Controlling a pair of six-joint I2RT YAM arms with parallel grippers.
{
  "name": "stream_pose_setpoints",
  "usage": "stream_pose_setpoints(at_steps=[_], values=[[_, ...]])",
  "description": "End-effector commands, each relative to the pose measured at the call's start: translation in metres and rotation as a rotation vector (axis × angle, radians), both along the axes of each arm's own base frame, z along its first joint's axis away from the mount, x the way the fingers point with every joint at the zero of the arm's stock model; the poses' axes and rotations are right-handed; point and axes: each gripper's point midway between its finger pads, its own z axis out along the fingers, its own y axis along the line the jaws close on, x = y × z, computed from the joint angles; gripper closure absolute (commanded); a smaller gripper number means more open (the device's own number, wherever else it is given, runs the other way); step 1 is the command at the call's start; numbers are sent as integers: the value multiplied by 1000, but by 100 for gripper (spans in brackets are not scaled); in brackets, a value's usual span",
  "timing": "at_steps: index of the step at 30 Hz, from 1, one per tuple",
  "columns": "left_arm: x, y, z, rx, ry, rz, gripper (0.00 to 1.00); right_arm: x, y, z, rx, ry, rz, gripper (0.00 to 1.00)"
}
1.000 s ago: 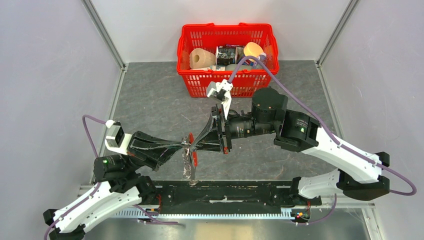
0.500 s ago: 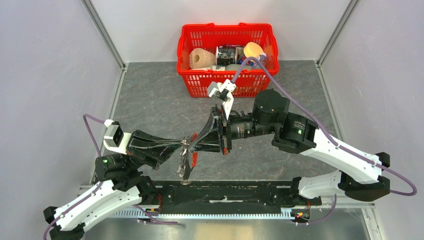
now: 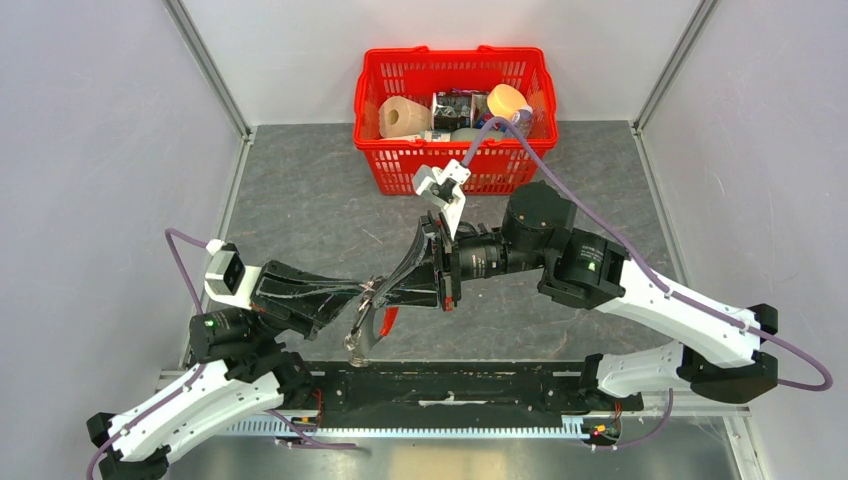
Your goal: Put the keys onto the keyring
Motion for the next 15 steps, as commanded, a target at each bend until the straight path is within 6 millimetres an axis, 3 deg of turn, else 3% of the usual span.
stream_pose_setpoints(at_steps=[1, 15], values=[[-6, 13, 21, -69, -22, 2, 98, -9, -3, 4, 26, 10, 38, 100], [-7, 16, 22, -85, -28, 9, 98, -12, -2, -10, 23, 61, 49, 100]])
